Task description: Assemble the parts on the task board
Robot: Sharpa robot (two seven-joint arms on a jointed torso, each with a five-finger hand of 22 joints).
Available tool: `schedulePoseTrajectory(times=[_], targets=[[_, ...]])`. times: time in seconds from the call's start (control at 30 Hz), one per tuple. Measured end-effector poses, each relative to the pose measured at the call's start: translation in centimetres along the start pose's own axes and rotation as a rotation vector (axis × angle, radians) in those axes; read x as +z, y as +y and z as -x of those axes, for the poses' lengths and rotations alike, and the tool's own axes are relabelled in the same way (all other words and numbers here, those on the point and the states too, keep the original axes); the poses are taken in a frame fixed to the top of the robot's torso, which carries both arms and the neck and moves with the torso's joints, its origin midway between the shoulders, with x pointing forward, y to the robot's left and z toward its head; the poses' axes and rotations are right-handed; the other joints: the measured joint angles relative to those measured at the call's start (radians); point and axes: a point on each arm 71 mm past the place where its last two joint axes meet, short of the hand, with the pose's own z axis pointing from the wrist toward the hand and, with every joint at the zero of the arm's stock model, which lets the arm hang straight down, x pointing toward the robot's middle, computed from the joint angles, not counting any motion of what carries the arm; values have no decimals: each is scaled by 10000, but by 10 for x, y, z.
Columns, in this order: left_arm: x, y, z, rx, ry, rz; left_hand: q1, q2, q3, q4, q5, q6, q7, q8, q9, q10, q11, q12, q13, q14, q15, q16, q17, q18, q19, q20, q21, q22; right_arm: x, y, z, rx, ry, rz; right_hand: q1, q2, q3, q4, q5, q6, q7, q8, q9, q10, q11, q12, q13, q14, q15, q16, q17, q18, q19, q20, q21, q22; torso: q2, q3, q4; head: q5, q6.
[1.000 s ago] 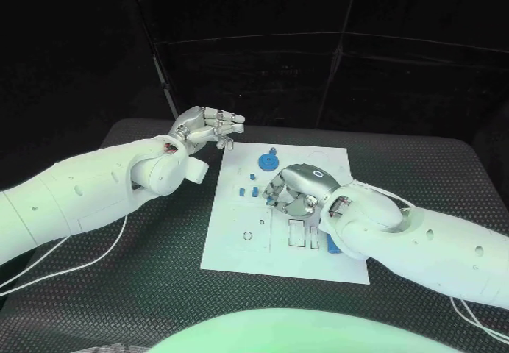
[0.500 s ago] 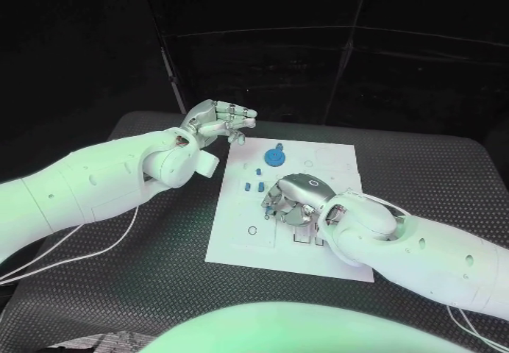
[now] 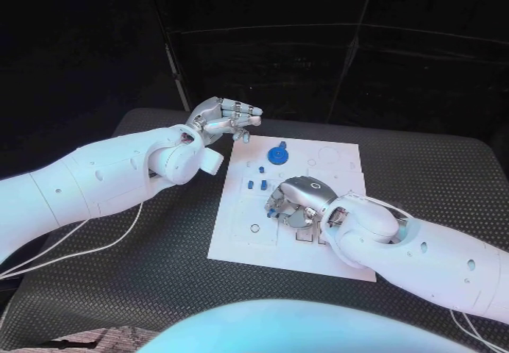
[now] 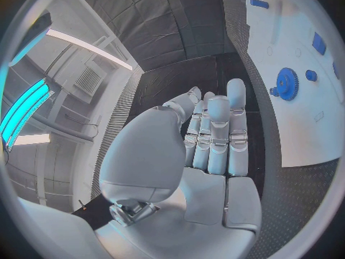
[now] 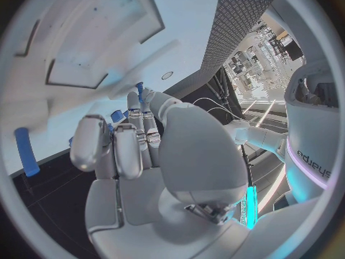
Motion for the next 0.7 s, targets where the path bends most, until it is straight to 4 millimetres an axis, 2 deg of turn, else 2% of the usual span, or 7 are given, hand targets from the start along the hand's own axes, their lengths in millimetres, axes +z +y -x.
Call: schedulePoseTrajectory(times=[0.7], targets=[[0,0,-1,-25,73,43,0,0,0,0,0,0,0,0,1,0,0,38,-2,0,0,0,-12,0,0,0,0,2,6,6,-3,-526,263,-37,-70,-70,0,0,0,22,22,-36,-11,0,0,-35,-5,0,0,0,-19,0,0,0,0,-22,1,-5,-1,24,-56]])
